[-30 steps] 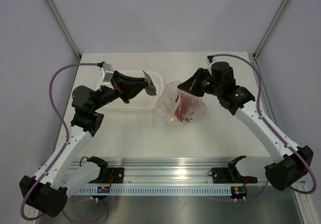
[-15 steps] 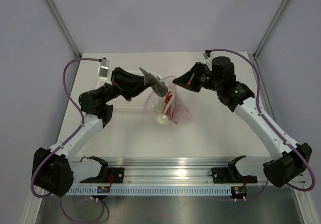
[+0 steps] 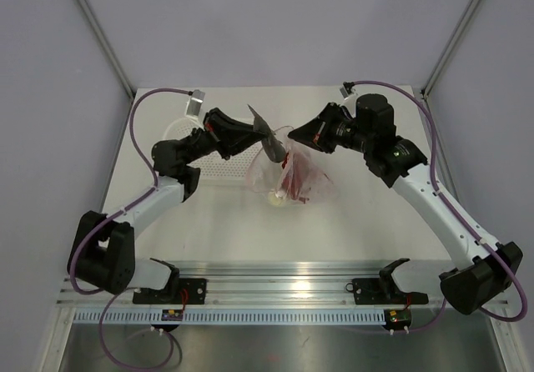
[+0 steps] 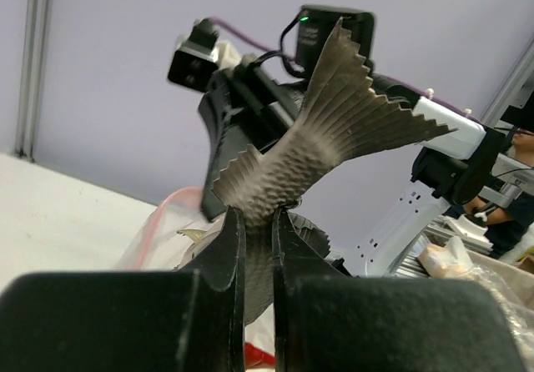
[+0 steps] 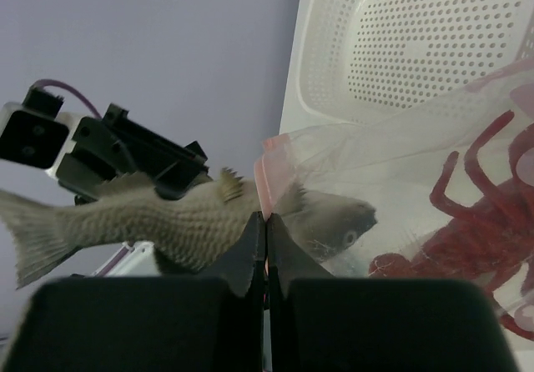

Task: Place the food in the zip-top bag and seal the zipper
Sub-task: Place the fake fish in the zipper food storage bag.

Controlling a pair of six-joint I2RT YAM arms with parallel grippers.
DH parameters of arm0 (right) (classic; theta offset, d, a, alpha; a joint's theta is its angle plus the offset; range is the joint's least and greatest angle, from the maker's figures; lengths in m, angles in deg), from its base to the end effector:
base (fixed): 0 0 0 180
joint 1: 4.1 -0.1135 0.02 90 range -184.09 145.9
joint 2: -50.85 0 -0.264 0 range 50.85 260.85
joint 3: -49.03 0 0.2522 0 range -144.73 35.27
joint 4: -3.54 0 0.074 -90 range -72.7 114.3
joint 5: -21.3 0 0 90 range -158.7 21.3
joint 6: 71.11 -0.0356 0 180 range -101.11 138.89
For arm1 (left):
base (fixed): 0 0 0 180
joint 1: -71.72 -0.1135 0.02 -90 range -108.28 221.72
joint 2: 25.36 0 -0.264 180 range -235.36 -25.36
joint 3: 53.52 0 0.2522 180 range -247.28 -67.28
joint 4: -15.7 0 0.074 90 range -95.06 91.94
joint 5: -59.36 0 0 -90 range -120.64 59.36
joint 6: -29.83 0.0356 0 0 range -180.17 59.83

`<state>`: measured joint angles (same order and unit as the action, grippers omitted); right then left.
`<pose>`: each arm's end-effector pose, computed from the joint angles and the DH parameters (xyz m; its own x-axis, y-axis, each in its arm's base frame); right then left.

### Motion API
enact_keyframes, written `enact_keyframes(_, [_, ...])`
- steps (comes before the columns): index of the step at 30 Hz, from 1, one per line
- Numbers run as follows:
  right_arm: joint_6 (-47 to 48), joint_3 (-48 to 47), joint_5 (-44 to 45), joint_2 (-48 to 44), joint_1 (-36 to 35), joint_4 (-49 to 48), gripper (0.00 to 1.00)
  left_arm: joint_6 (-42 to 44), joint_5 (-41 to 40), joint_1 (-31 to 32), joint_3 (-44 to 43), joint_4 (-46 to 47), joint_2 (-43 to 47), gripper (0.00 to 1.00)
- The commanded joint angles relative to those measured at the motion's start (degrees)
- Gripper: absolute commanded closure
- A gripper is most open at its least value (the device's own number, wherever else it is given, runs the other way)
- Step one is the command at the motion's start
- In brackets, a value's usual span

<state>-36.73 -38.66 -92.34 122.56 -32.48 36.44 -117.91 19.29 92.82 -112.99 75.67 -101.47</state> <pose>0.2410 0.1464 0.4026 -0.7825 0.4366 -0.4439 -0.2251 0.4663 0.8555 0.2409 -0.1222 0.3641 -0.2934 -0.4703 -0.8323 0.9423 0.0047 -0.3348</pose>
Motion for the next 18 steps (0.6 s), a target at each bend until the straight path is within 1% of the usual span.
enact_keyframes(1, [-1.2,-3.0,-2.0,-2.6,-0.2,-5.5,1.0,-2.9,1.2,-0.1,-3.8,18.8,-4.4,1.0])
enact_keyframes(2, [-1.2,-3.0,-2.0,-2.7,-0.2,-5.6,1.0,-4.0,1.2,-0.1,-4.0,21.7,-5.3,1.0])
enact_keyframes(5, [-1.6,-2.8,-1.9,-2.9,-0.2,-5.8,1.0,-3.4,1.0,0.8,-4.3,21.6,-7.5,1.0])
enact_keyframes(8, [-2.0,-2.7,-2.1,-2.9,-0.2,-6.2,1.0,-1.2,0.5,1.7,-3.8,21.6,-8.7,1.0])
enact_keyframes(11, [-2.1,-2.5,-2.3,-2.9,-0.3,-6.7,1.0,3.0,-0.4,3.0,-2.2,21.7,-9.1,1.0])
enact_keyframes(12, [-2.3,-2.4,-2.4,-3.0,-0.2,-6.8,1.0,5.2,-0.4,3.6,-1.9,21.7,-9.4,1.0])
enact_keyframes(15, [-2.4,-2.4,-2.6,-3.1,-0.2,-7.1,1.0,8.2,0.5,4.3,-1.0,21.7,-11.2,1.0])
enact_keyframes(18, [-2.6,-2.0,-2.6,-3.5,-0.2,-7.4,1.0,8.7,1.3,4.5,0.0,21.7,-13.8,1.0])
